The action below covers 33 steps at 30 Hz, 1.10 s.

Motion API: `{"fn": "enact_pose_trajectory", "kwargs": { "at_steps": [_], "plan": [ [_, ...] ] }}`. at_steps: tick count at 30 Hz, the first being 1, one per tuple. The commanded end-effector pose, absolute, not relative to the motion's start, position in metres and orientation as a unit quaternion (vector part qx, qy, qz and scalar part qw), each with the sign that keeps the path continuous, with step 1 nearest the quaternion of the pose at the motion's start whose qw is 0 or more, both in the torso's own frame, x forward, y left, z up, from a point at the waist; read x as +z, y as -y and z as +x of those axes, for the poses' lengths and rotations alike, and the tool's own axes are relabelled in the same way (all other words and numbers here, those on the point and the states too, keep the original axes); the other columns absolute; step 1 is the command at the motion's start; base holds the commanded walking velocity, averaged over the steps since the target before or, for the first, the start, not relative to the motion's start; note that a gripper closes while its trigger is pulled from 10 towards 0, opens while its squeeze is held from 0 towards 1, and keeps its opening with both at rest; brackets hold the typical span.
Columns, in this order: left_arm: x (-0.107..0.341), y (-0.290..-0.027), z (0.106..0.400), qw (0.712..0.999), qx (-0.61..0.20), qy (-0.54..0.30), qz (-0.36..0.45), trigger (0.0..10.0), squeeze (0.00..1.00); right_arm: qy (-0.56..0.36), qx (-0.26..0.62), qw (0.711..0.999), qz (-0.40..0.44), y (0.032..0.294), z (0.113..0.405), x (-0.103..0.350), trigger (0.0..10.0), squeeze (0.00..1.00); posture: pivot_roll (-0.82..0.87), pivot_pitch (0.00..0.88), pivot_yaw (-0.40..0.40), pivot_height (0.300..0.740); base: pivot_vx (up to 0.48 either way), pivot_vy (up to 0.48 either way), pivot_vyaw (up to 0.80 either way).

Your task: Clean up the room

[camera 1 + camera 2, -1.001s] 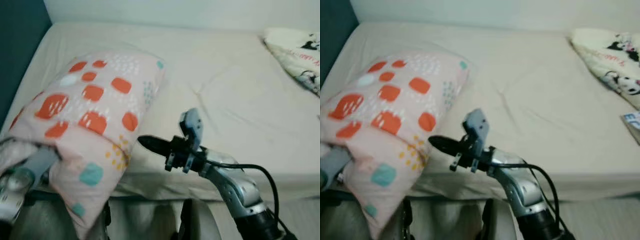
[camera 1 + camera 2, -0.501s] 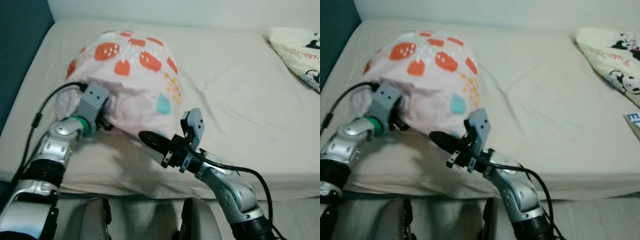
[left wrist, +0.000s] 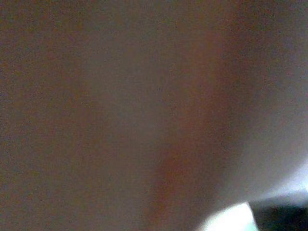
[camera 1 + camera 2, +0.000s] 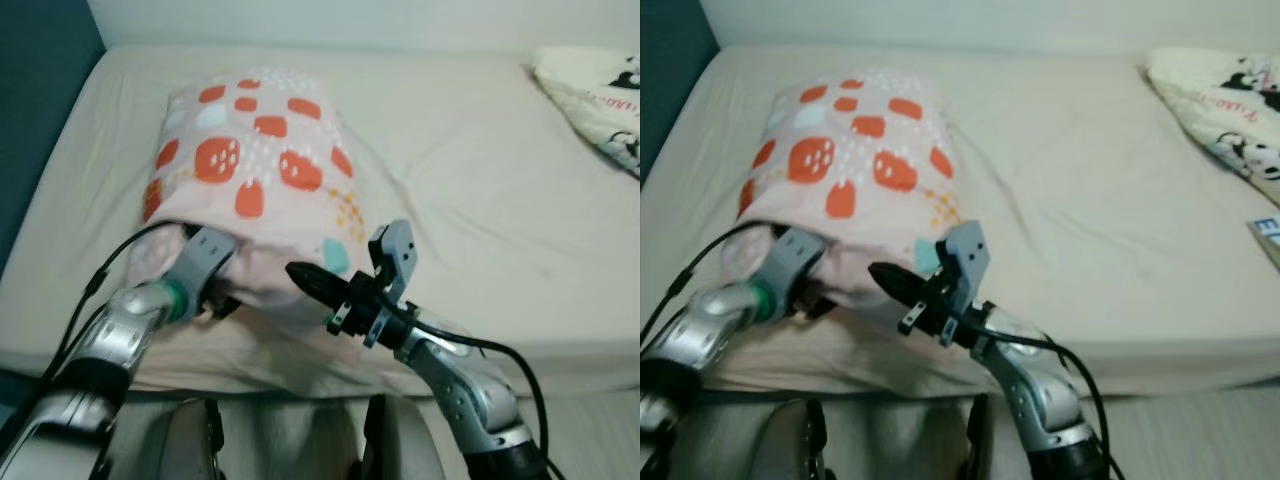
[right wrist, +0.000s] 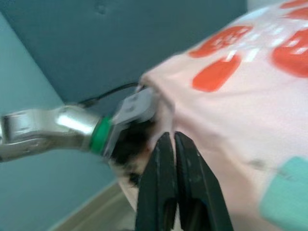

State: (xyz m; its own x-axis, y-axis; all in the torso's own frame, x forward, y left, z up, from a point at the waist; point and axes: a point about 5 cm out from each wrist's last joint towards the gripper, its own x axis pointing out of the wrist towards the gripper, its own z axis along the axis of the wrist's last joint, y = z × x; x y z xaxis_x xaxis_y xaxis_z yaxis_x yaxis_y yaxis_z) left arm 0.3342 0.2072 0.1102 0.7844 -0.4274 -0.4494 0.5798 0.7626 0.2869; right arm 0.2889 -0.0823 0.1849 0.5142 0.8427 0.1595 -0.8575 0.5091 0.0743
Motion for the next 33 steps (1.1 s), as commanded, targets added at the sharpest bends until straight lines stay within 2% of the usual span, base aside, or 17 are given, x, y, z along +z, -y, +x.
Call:
{"fn": "enact_pose_trajectory", "kwargs": {
  "at_steps": [1,2,3,4,5,6,7,11,13,14,16,19,20,24,25,31,33],
  "plan": [
    [0.106,-0.210,0.312,0.913,-0.298,-0.195,0.197,10.0,0.00,0.049,0.482,0.871,0.079,0.089,0.287,0.183,10.0,0.00,0.01,0.153,0.047,0.573,0.000,0.000,0.00],
    [0.106,-0.210,0.312,0.913,-0.298,-0.195,0.197,10.0,0.00,0.049,0.482,0.871,0.079,0.089,0.287,0.183,10.0,0.00,0.01,0.153,0.047,0.573,0.000,0.000,0.00],
    [0.102,-0.210,0.286,0.910,-0.316,-0.204,0.174,10.0,0.00,0.047,0.476,0.875,0.079,0.094,0.288,0.182,10.0,0.00,0.02,0.152,0.043,0.573,0.000,0.000,0.00],
    [0.102,-0.210,0.286,0.910,-0.316,-0.204,0.174,10.0,0.00,0.047,0.476,0.875,0.079,0.094,0.288,0.182,10.0,0.00,0.02,0.152,0.043,0.573,0.000,0.000,0.00],
    [0.098,-0.204,0.261,0.904,-0.340,-0.211,0.149,10.0,0.00,0.046,0.472,0.877,0.080,0.097,0.290,0.182,10.0,0.00,0.03,0.153,0.038,0.573,0.000,0.000,0.00],
    [0.098,-0.204,0.261,0.904,-0.340,-0.211,0.149,10.0,0.00,0.046,0.472,0.877,0.080,0.097,0.290,0.182,10.0,0.00,0.03,0.153,0.038,0.573,0.000,0.000,0.00],
    [0.091,-0.197,0.238,0.896,-0.359,-0.224,0.131,10.0,0.00,0.045,0.470,0.878,0.079,0.098,0.292,0.181,10.0,0.00,0.05,0.152,0.030,0.573,0.000,0.000,0.00],
    [0.088,-0.184,0.211,0.890,-0.380,-0.217,0.127,10.0,0.00,0.045,0.472,0.877,0.078,0.097,0.296,0.182,10.0,0.00,0.06,0.152,0.016,0.573,0.000,0.000,0.00],
    [0.127,-0.170,0.224,0.912,-0.368,-0.080,0.164,10.0,0.00,0.052,0.471,0.877,0.080,0.097,0.300,0.186,10.0,0.00,0.07,0.150,0.001,0.573,0.000,0.000,0.00],
    [0.127,-0.170,0.224,0.912,-0.368,-0.080,0.164,10.0,0.00,0.052,0.471,0.877,0.080,0.097,0.300,0.186,10.0,0.00,0.07,0.150,0.001,0.573,0.000,0.000,0.00],
    [0.178,-0.167,0.252,0.930,-0.296,0.062,0.209,10.0,0.00,0.073,0.439,0.890,0.097,0.101,0.307,0.193,10.0,0.00,0.07,0.148,-0.003,0.573,0.000,0.000,0.00],
    [0.196,-0.169,0.264,0.933,-0.258,0.102,0.228,10.0,0.00,0.083,0.414,0.900,0.109,0.104,0.311,0.196,10.0,0.00,0.07,0.146,-0.005,0.573,0.000,0.000,0.00],
    [0.210,-0.174,0.275,0.940,-0.213,0.126,0.237,10.0,0.00,0.089,0.388,0.909,0.121,0.107,0.315,0.197,10.0,0.00,0.06,0.142,-0.009,0.573,0.000,0.000,0.00],
    [0.227,-0.194,0.300,0.956,-0.122,0.136,0.227,10.0,0.00,0.094,0.348,0.923,0.135,0.110,0.321,0.196,10.0,0.00,0.05,0.140,-0.008,0.573,0.000,0.000,0.00],
    [0.216,-0.213,0.324,0.975,-0.081,0.086,0.186,10.0,0.00,0.091,0.331,0.929,0.140,0.110,0.322,0.191,10.0,0.00,0.05,0.141,-0.016,0.573,0.000,0.000,0.00],
    [0.162,-0.224,0.342,0.989,-0.123,-0.053,0.069,10.0,0.00,0.082,0.325,0.932,0.140,0.107,0.321,0.185,10.0,0.00,0.03,0.141,-0.014,0.573,0.000,0.000,0.00],
    [0.162,-0.224,0.342,0.989,-0.123,-0.053,0.069,10.0,0.00,0.082,0.325,0.932,0.140,0.107,0.321,0.185,10.0,0.00,0.03,0.141,-0.014,0.573,0.000,0.000,0.00]
  ]
}}
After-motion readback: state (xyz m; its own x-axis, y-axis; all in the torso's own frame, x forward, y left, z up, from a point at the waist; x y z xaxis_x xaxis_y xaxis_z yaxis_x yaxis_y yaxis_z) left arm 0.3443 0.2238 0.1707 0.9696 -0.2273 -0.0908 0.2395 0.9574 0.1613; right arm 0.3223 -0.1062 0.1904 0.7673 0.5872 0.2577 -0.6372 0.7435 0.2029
